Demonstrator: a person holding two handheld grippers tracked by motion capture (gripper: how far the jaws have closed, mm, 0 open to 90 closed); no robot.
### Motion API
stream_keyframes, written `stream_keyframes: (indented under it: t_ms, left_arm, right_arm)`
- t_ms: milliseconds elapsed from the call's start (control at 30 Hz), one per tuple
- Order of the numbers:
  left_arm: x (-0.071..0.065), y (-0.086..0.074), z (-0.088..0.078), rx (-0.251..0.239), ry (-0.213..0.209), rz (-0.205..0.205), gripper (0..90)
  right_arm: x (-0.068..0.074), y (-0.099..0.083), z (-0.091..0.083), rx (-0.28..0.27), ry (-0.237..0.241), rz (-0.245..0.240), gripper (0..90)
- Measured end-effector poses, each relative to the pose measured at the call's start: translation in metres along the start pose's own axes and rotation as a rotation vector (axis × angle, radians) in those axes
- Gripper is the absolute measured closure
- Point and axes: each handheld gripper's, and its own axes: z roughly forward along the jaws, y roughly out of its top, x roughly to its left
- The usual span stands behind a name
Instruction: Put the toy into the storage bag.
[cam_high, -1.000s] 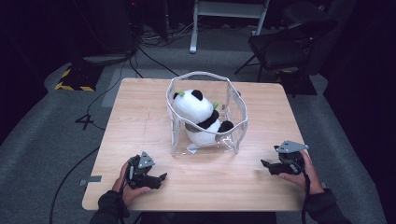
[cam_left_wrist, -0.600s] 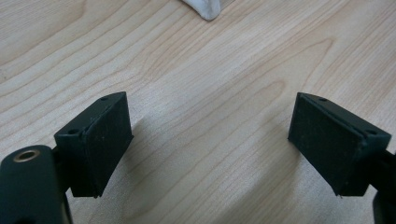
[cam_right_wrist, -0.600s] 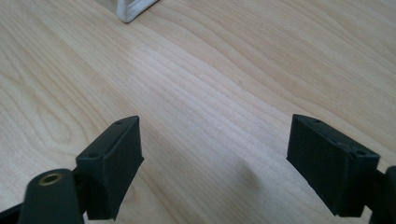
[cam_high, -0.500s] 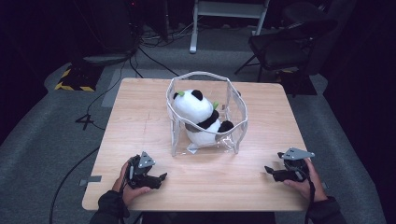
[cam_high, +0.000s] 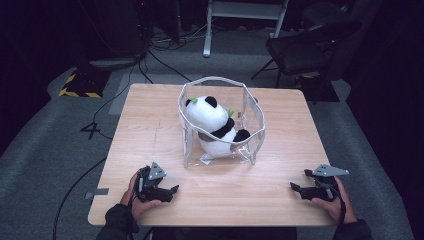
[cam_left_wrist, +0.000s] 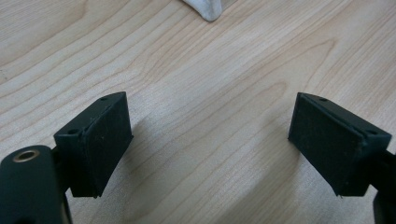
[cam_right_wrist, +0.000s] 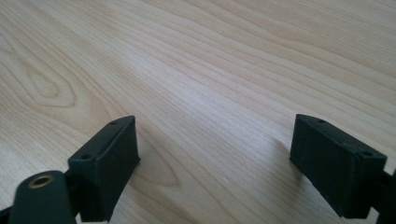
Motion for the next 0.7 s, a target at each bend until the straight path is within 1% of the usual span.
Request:
stream_keyframes:
  t_ms: [200, 700]
  left_arm:
    - [-0.0001, 0.0000, 0.0001, -0.001, 0.001, -0.001, 13.3]
    - [-0.0006, -0.0004, -0.0005, 0.000, 0.008, -0.006, 13.4]
  right_arm:
    - [-0.0031, -0.0046, -0.0049, 0.001, -0.007, 0.013, 15.5]
    - [-0.0037, -0.0051, -0.0053, -0.001, -0.005, 0.017, 16.2]
